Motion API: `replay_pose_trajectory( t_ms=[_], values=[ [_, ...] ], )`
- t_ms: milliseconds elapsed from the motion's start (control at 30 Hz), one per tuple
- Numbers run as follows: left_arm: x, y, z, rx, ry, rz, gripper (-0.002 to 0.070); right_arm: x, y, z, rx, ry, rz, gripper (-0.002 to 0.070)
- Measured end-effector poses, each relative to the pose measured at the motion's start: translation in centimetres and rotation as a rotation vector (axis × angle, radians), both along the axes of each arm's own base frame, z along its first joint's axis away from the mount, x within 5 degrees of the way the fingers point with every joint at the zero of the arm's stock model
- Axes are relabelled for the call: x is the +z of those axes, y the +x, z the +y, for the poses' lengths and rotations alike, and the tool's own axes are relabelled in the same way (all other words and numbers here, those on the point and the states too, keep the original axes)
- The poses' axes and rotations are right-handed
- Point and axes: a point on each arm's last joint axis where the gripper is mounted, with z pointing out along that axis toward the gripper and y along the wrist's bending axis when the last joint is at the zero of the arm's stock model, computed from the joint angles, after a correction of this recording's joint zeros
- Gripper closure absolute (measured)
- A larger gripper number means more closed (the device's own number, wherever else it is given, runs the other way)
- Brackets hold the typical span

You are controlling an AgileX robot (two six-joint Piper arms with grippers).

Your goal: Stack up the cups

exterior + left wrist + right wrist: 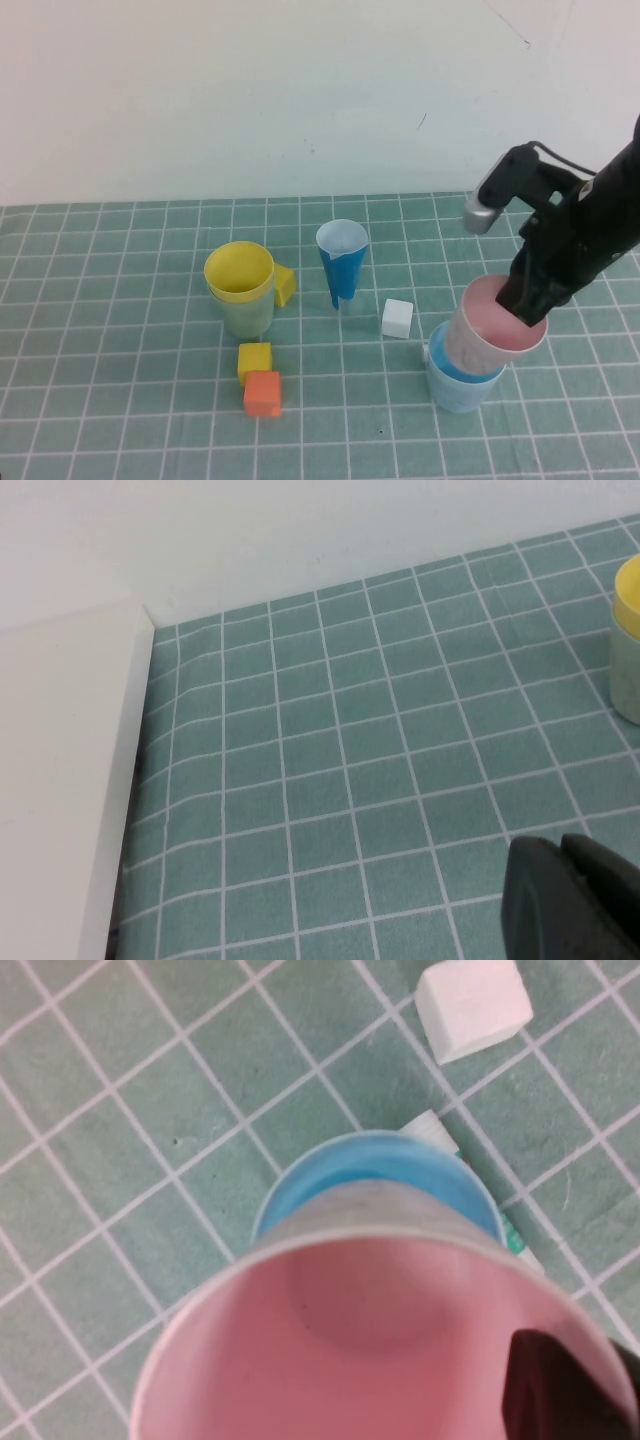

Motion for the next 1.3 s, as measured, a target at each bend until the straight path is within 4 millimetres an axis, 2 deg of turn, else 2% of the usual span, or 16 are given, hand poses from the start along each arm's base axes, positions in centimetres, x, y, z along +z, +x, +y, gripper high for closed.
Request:
replay_pose_trajectory(
  t_ms=[433, 533, 600, 800, 867, 967, 1033, 1100, 1233, 1300],
  values=[
    [0.0, 0.0, 0.0, 0.001, -0.003, -0.002, 0.0676, -3.3, 1.4, 0.6, -0.018, 0.007, 0.030, 0.0659],
    [0.0, 0.0, 0.0, 0.001, -0.003, -0.002, 0.0676, -3.7, 1.5, 0.7, -0.026, 0.016, 0.045, 0.0638],
    [0.0, 0.0, 0.0, 0.001, -0.003, -0.002, 0.0676, -3.8, 1.5, 0.7, -0.040, 0.021, 0.052, 0.0595],
    [0.0, 0.0, 0.0, 0.003, -0.007, -0.002, 0.0676, -3.7, 1.6, 0.8, -0.128, 0.045, 0.078, 0.0342],
    [0.0, 0.0, 0.0, 0.005, -0.012, -0.002, 0.0676, -3.5, 1.6, 0.8, -0.138, 0.049, 0.088, 0.0307],
    [0.0, 0.0, 0.0, 0.007, -0.017, -0.002, 0.0676, -2.1, 1.6, 0.9, -0.130, 0.061, 0.079, 0.0300],
    [0.0, 0.0, 0.0, 0.007, -0.017, -0.002, 0.0676, -0.4, 1.2, 0.8, -0.114, 0.073, 0.045, 0.0329],
    [0.0, 0.0, 0.0, 0.007, -0.017, -0.002, 0.0676, 1.8, 0.5, 0.6, -0.085, 0.083, -0.013, 0.0395],
    [0.0, 0.0, 0.0, 0.008, -0.018, -0.002, 0.0676, 7.1, -1.9, -0.7, -0.027, 0.055, -0.177, 0.0587],
    [0.0, 0.0, 0.0, 0.007, -0.025, -0.004, 0.0676, 9.8, -3.4, -1.6, -0.012, 0.019, -0.276, 0.0634]
  ],
)
